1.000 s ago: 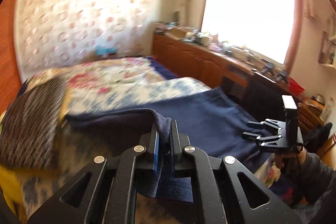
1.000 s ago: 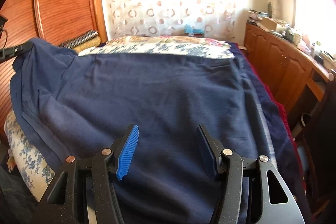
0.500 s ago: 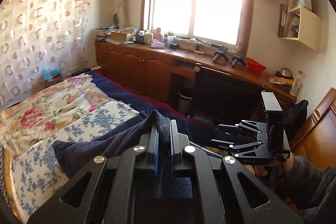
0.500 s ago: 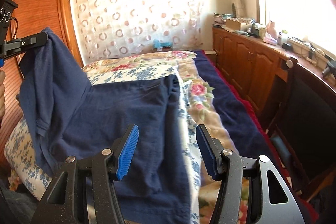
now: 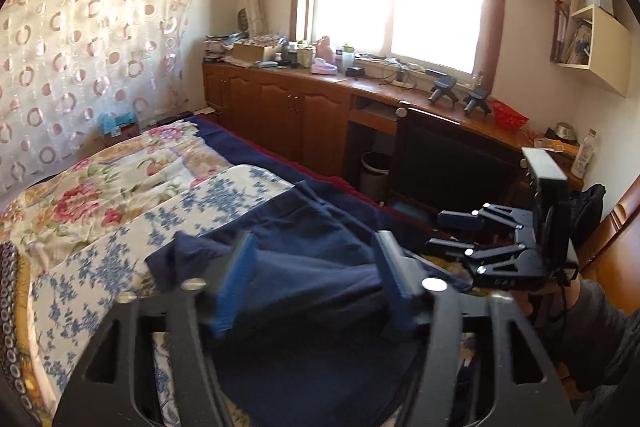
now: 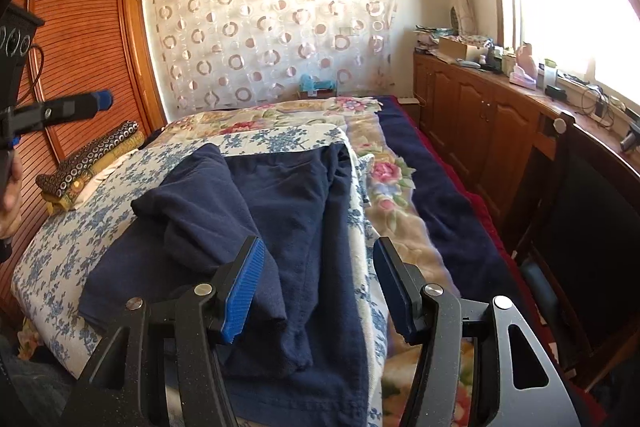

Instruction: Fold small clothes

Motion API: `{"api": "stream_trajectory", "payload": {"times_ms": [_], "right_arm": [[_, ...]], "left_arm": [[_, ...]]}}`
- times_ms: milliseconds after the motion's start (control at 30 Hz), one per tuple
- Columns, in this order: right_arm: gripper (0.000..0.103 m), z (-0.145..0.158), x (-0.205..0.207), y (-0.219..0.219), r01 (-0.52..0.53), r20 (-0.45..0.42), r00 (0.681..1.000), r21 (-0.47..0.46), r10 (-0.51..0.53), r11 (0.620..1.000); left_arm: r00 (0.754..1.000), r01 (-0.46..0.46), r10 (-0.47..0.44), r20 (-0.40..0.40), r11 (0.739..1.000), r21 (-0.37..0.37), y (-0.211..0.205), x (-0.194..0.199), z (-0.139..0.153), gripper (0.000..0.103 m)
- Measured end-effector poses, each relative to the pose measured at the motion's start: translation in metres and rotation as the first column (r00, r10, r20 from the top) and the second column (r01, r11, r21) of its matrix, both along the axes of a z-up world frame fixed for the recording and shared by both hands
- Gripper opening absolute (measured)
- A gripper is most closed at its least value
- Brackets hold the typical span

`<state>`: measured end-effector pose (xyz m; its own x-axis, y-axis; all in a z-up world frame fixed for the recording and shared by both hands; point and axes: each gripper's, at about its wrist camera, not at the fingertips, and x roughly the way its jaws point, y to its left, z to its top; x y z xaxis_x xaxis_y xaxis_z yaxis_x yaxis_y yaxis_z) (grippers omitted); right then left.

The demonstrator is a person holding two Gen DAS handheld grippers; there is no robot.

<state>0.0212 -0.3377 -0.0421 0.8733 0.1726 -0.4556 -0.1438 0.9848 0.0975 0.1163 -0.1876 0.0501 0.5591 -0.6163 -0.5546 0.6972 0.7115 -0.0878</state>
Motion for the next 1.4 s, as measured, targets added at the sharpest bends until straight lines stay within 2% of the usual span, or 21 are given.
{"api": "stream_trajectory", "payload": {"times_ms": [33, 133, 300, 433, 600, 767, 967, 1100, 1200, 1233, 1267, 1333, 1400], "right_arm": [[0.059, 0.001, 0.003, 0.002, -0.009, 0.000, 1.000, -0.005, 0.009, 1.000], [0.059, 0.004, 0.013, 0.011, -0.037, 0.004, 0.999, -0.022, 0.037, 0.999], [0.059, 0.006, 0.026, 0.036, -0.109, -0.001, 0.994, -0.049, 0.109, 0.993], [0.059, 0.007, 0.049, 0.061, -0.212, -0.049, 0.976, -0.032, 0.210, 0.977], [0.059, 0.013, 0.077, 0.097, -0.297, -0.077, 0.954, -0.076, 0.291, 0.952], [0.059, 0.013, 0.107, 0.134, -0.387, -0.123, 0.919, -0.103, 0.375, 0.916], [0.063, -0.007, 0.137, 0.166, -0.457, -0.229, 0.879, -0.159, 0.418, 0.875], [0.063, -0.021, 0.152, 0.173, -0.453, -0.285, 0.878, -0.236, 0.385, 0.860], [0.062, -0.025, 0.155, 0.170, -0.462, -0.300, 0.872, -0.245, 0.387, 0.852], [0.049, -0.024, 0.153, 0.170, -0.463, -0.294, 0.873, -0.248, 0.389, 0.851], [0.030, -0.022, 0.153, 0.169, -0.464, -0.290, 0.873, -0.249, 0.391, 0.850], [0.011, -0.017, 0.154, 0.163, -0.455, -0.275, 0.879, -0.232, 0.390, 0.860], [0.008, -0.009, 0.153, 0.156, -0.437, -0.241, 0.889, -0.193, 0.390, 0.878]], "left_arm": [[1.000, -0.012, 0.012, -0.001, 1.000, -0.001, 0.006, 0.000, -0.003, 0.079], [0.997, -0.071, 0.071, -0.018, 0.997, 0.022, 0.028, 0.003, -0.017, 0.079], [0.980, -0.191, 0.192, -0.058, 0.981, 0.010, 0.075, 0.005, -0.039, 0.079], [0.964, -0.252, 0.249, -0.091, 0.967, -0.029, 0.108, 0.004, -0.047, 0.079], [0.943, -0.326, 0.321, -0.083, 0.944, -0.051, 0.138, 0.000, -0.048, 0.079], [0.931, -0.360, 0.357, -0.070, 0.932, -0.045, 0.154, -0.004, -0.051, 0.079], [0.930, -0.362, 0.357, -0.083, 0.931, -0.048, 0.158, -0.006, -0.059, 0.079], [0.930, -0.360, 0.355, -0.095, 0.932, -0.044, 0.158, -0.005, -0.064, 0.079], [0.928, -0.362, 0.355, -0.110, 0.931, -0.043, 0.158, -0.002, -0.070, 0.079], [0.928, -0.362, 0.356, -0.114, 0.931, -0.042, 0.158, -0.002, -0.071, 0.079], [0.927, -0.363, 0.356, -0.122, 0.931, -0.041, 0.157, -0.001, -0.074, 0.079], [0.927, -0.359, 0.351, -0.132, 0.933, -0.041, 0.156, 0.000, -0.076, 0.079], [0.930, -0.349, 0.342, -0.134, 0.936, -0.038, 0.152, -0.001, -0.078, 0.079]]}}
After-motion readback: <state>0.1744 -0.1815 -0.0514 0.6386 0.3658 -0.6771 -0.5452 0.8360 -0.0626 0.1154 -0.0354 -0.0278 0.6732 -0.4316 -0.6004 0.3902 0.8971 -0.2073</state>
